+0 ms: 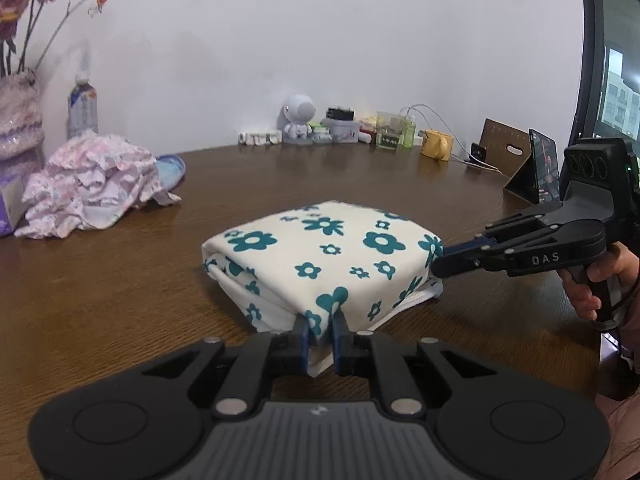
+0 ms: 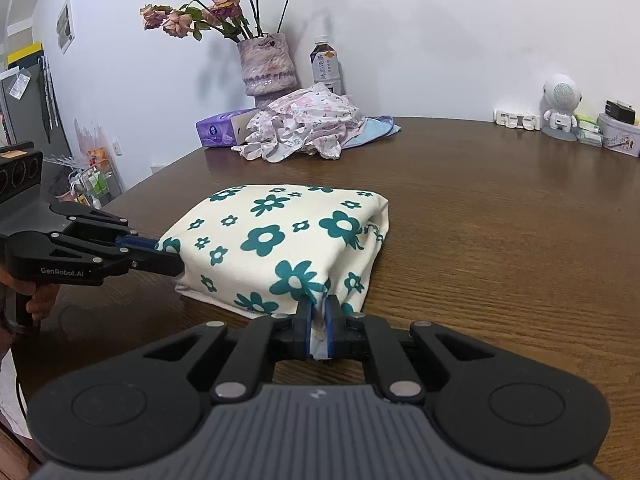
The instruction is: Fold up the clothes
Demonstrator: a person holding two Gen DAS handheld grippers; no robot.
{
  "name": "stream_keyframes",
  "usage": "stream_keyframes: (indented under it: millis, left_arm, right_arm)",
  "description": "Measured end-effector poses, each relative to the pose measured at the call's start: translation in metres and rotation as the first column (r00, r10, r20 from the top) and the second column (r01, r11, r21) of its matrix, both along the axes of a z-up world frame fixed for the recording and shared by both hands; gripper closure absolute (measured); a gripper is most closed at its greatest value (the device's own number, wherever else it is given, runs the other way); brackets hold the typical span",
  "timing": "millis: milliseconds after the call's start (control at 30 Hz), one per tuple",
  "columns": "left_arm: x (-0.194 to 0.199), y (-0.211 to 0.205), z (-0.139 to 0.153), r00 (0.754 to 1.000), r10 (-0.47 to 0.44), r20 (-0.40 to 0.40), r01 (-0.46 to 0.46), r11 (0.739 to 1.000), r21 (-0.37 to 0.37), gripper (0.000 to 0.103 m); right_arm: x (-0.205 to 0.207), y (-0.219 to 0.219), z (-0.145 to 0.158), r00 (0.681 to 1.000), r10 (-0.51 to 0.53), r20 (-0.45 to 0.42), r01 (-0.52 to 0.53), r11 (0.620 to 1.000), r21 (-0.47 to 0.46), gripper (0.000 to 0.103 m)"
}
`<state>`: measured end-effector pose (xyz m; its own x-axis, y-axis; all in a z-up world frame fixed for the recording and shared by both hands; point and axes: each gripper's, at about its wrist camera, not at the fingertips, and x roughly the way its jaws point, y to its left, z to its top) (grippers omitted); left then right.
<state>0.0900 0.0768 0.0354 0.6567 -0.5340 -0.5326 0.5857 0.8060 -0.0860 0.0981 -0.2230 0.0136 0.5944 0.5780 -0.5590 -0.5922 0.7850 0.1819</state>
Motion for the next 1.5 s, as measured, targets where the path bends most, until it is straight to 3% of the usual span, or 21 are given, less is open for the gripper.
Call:
stream_keyframes:
  millis: [67,100,133,167,200,267,333,467,600,867,1067,1200,1333,1400,1433,1500]
  left_arm:
    - [-0.006,0.000,0.004,1.000,0.009,0.007,-0.009,1.000,-0.006,0.071]
    - [-0.009,0.000,0.006,1.000,0.017,0.010,-0.017,1.000,-0.014,0.063]
    - [-0.012,0.001,0.009,1.000,0.029,0.011,-0.029,0.999,-0.029,0.043]
    - [-0.015,0.002,0.011,0.999,0.045,0.013,-0.045,0.998,-0.042,0.030]
    - [-0.018,0.004,0.014,0.998,0.064,0.013,-0.063,0.996,-0.055,0.027]
    - [-0.022,0.007,0.017,0.995,0.098,-0.002,-0.097,0.991,-0.091,0.016]
    - [-0.023,0.011,0.018,0.990,0.139,-0.038,-0.143,0.981,-0.133,0.010]
    - [-0.020,0.022,0.021,0.976,0.172,-0.135,-0.199,0.954,-0.226,0.007]
    - [-0.010,0.030,0.023,0.959,0.198,-0.203,-0.250,0.929,-0.272,0.006]
    - [0.039,0.039,0.017,0.898,0.229,-0.376,-0.367,0.861,-0.353,0.006]
    - [0.072,0.043,0.001,0.839,0.207,-0.504,-0.437,0.808,-0.396,0.007]
    - [0.084,0.042,-0.014,0.815,0.162,-0.556,-0.438,0.801,-0.408,0.008]
    - [0.088,0.041,-0.024,0.822,0.089,-0.562,-0.397,0.798,-0.453,0.014]
    - [0.090,0.042,-0.027,0.815,0.083,-0.574,-0.405,0.790,-0.460,0.023]
    - [0.090,0.042,-0.029,0.811,0.086,-0.579,-0.412,0.787,-0.460,0.032]
    - [0.092,0.042,-0.032,0.807,0.087,-0.584,-0.418,0.783,-0.460,0.042]
  right_arm:
    - [-0.004,-0.002,0.002,1.000,-0.009,-0.007,0.009,1.000,0.006,0.091]
    - [-0.007,-0.004,0.003,1.000,-0.014,-0.011,0.014,1.000,0.017,0.082]
    - [-0.008,-0.006,0.004,1.000,-0.022,-0.020,0.023,0.999,0.033,0.071]
    - [-0.009,-0.009,0.005,0.999,-0.030,-0.030,0.031,0.998,0.048,0.045]
    - [-0.010,-0.011,0.006,0.998,-0.038,-0.040,0.040,0.997,0.064,0.033]
    - [-0.012,-0.016,0.007,0.997,-0.053,-0.060,0.059,0.994,0.095,0.030]
    - [-0.014,-0.021,0.009,0.994,-0.067,-0.081,0.077,0.989,0.125,0.021]
    - [-0.017,-0.031,0.011,0.987,-0.097,-0.128,0.119,0.977,0.179,0.005]
    - [-0.011,-0.041,0.010,0.974,-0.127,-0.186,0.168,0.960,0.225,0.001]
    - [0.036,-0.056,-0.001,0.921,-0.153,-0.358,0.274,0.908,0.317,0.001]
    - [0.082,-0.038,-0.017,0.889,-0.068,-0.454,0.243,0.908,0.341,0.001]
    - [0.100,-0.031,-0.024,0.865,-0.023,-0.502,0.235,0.901,0.364,0.005]
    - [0.105,-0.028,-0.027,0.865,0.007,-0.501,0.211,0.902,0.376,0.009]
    - [0.107,-0.027,-0.028,0.865,0.021,-0.502,0.200,0.902,0.383,0.012]
    - [0.108,-0.027,-0.029,0.862,0.026,-0.505,0.199,0.901,0.386,0.013]
    - [0.111,-0.027,-0.031,0.858,0.036,-0.513,0.198,0.898,0.393,0.028]
